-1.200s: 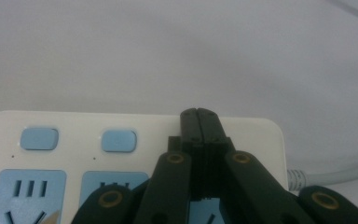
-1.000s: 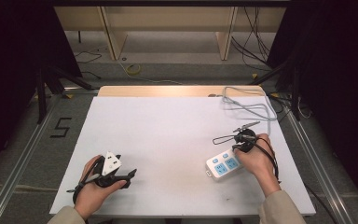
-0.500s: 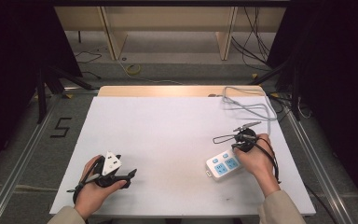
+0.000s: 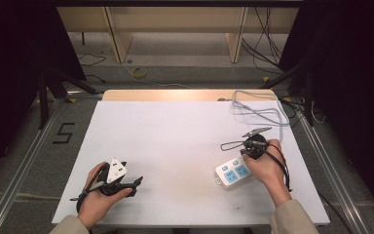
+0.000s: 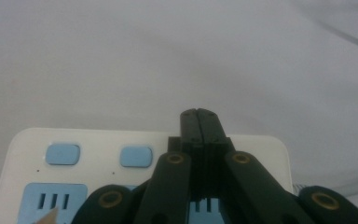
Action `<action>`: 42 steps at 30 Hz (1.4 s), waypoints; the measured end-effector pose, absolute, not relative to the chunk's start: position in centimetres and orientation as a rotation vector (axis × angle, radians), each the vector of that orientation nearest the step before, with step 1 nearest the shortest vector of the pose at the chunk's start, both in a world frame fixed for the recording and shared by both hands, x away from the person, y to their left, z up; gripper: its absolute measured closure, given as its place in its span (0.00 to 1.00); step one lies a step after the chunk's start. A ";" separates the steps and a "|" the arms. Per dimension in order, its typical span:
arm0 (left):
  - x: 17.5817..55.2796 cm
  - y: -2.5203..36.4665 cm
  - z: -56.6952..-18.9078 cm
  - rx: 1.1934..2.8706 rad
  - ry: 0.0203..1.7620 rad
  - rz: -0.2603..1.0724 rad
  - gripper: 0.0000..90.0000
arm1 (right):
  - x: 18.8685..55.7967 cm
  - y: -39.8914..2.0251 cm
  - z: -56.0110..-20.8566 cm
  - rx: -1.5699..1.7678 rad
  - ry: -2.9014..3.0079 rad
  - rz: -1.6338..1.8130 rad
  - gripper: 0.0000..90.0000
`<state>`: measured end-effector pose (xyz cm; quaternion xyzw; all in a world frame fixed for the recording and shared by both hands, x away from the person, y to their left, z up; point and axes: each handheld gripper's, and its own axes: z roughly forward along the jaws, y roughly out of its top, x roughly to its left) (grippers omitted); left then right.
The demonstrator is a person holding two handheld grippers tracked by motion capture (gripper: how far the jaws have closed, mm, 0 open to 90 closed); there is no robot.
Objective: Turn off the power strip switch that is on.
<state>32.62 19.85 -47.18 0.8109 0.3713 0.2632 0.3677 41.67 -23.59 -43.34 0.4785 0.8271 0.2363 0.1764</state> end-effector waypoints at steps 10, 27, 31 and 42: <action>32.6 19.9 -47.2 2.083 0.954 0.676 0.25 | 41.4 -23.3 -43.1 1.322 2.353 0.748 1.00; 32.6 19.9 -47.2 2.082 0.953 0.677 0.26 | 40.9 -22.7 -42.8 1.265 2.365 0.830 1.00; 32.6 19.9 -47.1 2.085 0.952 0.675 0.26 | 40.9 -22.5 -42.7 1.256 2.366 0.844 1.00; 32.6 19.9 -47.1 2.087 0.950 0.677 0.26 | 40.5 -21.7 -42.6 1.221 2.378 0.894 1.00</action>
